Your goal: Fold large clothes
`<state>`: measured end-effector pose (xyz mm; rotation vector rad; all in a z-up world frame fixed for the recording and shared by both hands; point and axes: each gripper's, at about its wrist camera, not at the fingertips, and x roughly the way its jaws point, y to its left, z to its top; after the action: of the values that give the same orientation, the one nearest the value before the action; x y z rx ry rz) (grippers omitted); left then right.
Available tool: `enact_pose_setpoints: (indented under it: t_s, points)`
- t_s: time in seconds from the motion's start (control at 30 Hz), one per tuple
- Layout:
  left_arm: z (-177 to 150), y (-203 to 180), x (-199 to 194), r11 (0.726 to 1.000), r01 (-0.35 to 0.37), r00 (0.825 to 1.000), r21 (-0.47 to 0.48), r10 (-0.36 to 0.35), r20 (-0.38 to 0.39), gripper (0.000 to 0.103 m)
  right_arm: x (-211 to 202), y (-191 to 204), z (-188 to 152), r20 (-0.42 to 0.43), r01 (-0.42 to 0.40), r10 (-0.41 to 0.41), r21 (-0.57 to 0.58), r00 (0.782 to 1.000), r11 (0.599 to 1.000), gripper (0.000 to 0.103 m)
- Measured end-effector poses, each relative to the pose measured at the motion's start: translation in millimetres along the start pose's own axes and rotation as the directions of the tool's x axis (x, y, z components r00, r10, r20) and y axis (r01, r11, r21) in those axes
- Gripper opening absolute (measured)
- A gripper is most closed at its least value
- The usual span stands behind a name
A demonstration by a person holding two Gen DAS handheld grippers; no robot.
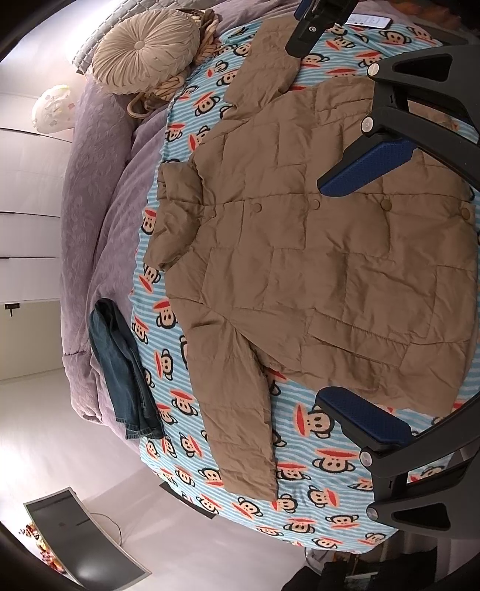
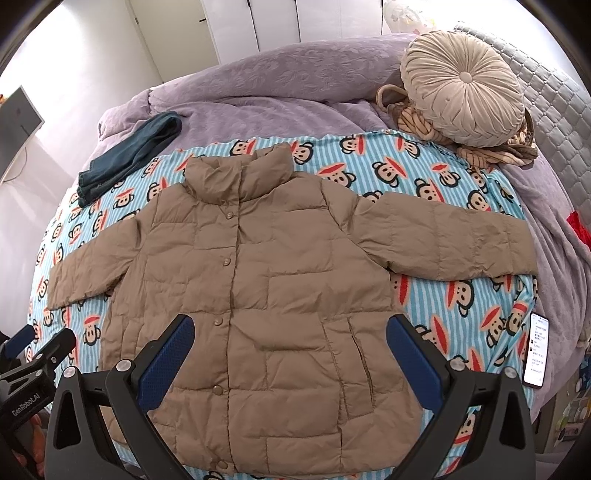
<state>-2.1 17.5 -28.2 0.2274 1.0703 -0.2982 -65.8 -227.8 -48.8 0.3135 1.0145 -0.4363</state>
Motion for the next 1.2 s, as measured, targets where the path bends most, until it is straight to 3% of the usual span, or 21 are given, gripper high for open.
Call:
enact_pose_setpoints:
  t_s: [1.03, 1.2]
  points:
    - [-0.4, 1.9, 0.9, 1.000, -0.002, 1.000, -0.004, 0.002, -0.002, 0.103, 0.1, 1.1, 0.3, 0.015, 0.011, -0.011, -0.006, 1.000, 1.000, 0.103]
    - [0.4, 2.5, 1.8, 1.000, -0.006, 1.000, -0.013, 0.006, -0.007, 0.103, 5.9, 11.4, -1.7, -0.014, 0.004, -0.004, -0.004, 1.000, 1.000, 0.103]
